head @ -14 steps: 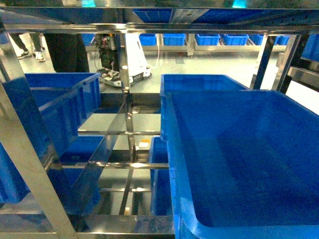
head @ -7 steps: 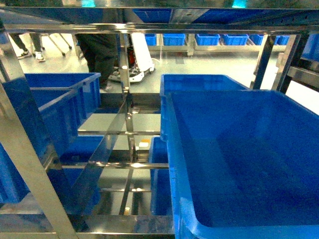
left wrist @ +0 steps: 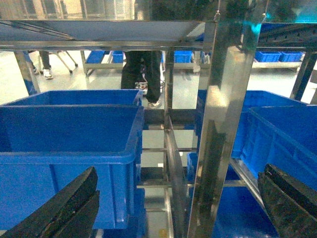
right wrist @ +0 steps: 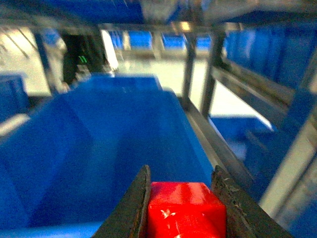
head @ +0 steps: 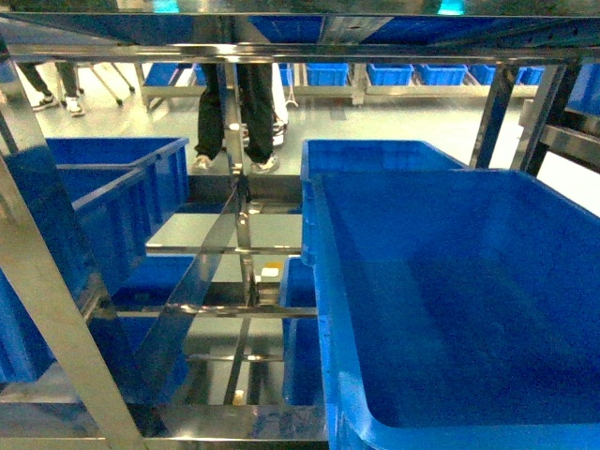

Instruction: Pick red block from blue box to shelf

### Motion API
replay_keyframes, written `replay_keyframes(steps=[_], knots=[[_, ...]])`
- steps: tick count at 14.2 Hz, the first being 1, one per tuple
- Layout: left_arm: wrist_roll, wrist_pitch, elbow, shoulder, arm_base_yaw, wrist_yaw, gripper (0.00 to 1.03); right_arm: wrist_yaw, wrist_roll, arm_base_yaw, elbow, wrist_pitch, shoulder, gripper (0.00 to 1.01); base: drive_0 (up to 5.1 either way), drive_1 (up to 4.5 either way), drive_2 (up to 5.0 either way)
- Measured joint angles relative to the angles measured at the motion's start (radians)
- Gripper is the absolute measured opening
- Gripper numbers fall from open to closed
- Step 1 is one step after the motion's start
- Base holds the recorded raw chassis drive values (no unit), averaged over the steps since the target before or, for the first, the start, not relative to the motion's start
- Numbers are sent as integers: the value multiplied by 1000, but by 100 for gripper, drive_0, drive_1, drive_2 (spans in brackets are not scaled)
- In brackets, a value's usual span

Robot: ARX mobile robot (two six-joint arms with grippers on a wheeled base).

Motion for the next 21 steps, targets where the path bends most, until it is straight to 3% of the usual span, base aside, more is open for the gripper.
replay_keyframes(steps=[1,2,4,7,10,11,13,16,17,18,21], knots=[[0,0,0,0,0,0,98,143,-12,64,39,-30,134,29,0,0,0],[0,0,0,0,0,-2,98,167,-10,42,55,31,242,29,0,0,0],[0,-1,0,0,1,-1,98,141,-2,-3,77,187,422,29,0,0,0],[0,0,0,0,0,0,98,2,53,-19,192,614,989,29,0,0,0],[0,0,0,0,0,0,98,-68,79,39,347,776,1355,32,0,0,0],[0,0,0,0,0,0,98,-124,97,53,392,787,1460,44,0,0,0],[0,0,0,0,0,-1,98,-74,98,72,401,831,1547,67,0,0,0],[0,0,0,0,0,0,98,7,66,113,306,917,1376,92,0,0,0],[0,0,0,0,0,0,98,42,46,131,225,1121,1335,85,0,0,0],[0,0,0,0,0,-1,98,37,29,95,129,1193,1257,60,0,0,0],[0,0,0,0,0,0,98,0,23,56,61,1105,1085,24,0,0,0]])
